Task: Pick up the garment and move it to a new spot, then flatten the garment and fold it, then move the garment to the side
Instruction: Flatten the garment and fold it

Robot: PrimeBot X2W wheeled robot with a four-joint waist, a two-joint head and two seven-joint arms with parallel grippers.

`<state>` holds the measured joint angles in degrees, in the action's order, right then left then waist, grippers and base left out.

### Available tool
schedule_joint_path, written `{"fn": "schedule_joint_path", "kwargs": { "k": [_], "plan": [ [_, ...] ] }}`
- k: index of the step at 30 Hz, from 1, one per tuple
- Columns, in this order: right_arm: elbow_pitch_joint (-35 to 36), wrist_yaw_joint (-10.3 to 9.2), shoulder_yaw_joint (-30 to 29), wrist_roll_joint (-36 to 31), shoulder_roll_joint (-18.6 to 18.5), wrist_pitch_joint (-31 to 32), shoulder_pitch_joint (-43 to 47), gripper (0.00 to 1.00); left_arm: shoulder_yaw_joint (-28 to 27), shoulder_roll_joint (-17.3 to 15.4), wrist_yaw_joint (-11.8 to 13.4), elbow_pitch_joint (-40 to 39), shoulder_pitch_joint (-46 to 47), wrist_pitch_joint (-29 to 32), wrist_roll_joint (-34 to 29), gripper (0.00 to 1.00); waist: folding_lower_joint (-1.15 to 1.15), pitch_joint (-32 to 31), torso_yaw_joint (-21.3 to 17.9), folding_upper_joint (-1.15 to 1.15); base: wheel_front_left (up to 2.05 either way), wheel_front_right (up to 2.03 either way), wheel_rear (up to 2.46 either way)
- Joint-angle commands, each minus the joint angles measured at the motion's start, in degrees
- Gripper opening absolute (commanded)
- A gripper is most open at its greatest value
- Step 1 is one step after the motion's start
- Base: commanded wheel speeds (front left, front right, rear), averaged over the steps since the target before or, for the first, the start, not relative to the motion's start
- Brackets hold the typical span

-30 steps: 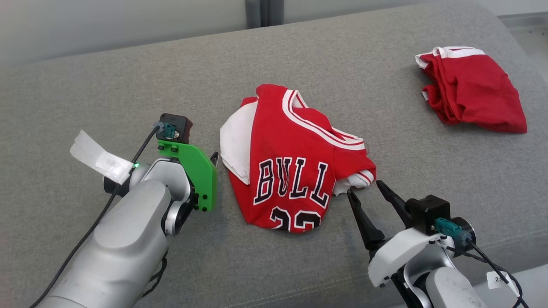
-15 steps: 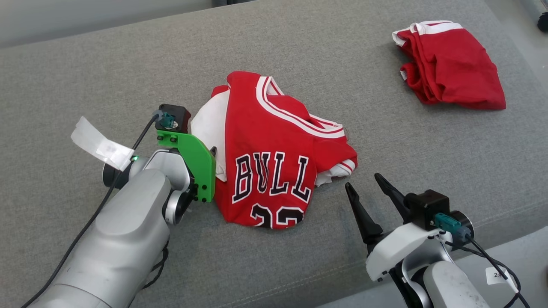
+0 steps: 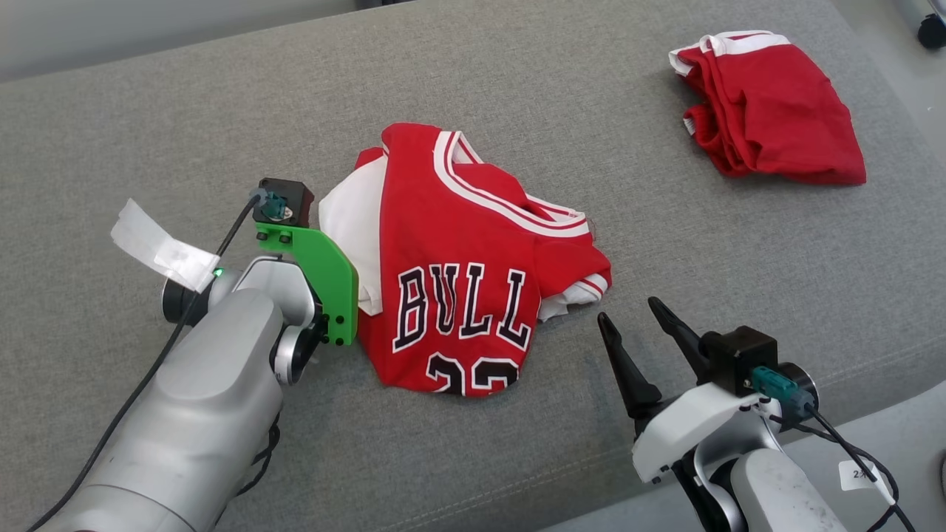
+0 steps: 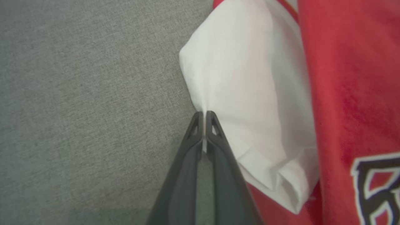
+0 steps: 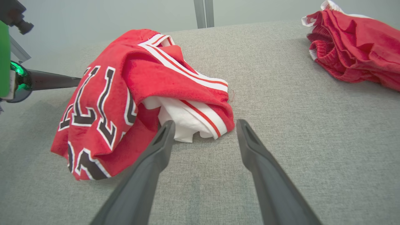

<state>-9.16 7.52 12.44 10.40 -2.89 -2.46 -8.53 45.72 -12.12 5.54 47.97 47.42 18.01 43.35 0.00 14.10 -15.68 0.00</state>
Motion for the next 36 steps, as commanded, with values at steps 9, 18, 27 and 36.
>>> {"fn": "schedule_joint_path", "kwargs": {
  "k": [9,18,27,36],
  "plan": [
    [-0.7,-0.06,0.2,0.4,0.0,-0.4,-0.3,1.0,-1.2,-1.5,1.1,-1.3,3.7,-5.6,-1.2,0.0,0.0,-1.3,0.7,0.0,0.0,0.0,0.0],
    [-1.5,-0.06,0.9,0.6,0.0,-0.2,0.7,1.0,-0.9,-4.1,2.2,-6.5,10.7,-10.2,-5.0,0.0,0.0,-4.6,0.8,0.0,0.0,0.0,0.0],
    [-2.1,-0.06,1.3,0.2,0.0,0.8,2.6,1.0,-0.5,-8.6,4.6,-15.3,17.0,-11.4,-9.6,0.0,0.0,-9.7,0.2,0.0,0.0,0.0,0.0],
    [-0.8,-0.06,1.4,-0.7,0.0,2.1,4.5,1.0,-1.7,-15.6,6.2,-22.4,19.1,-8.7,-11.0,0.0,0.0,-12.6,0.8,0.0,0.0,0.0,0.0]
  ]
}}
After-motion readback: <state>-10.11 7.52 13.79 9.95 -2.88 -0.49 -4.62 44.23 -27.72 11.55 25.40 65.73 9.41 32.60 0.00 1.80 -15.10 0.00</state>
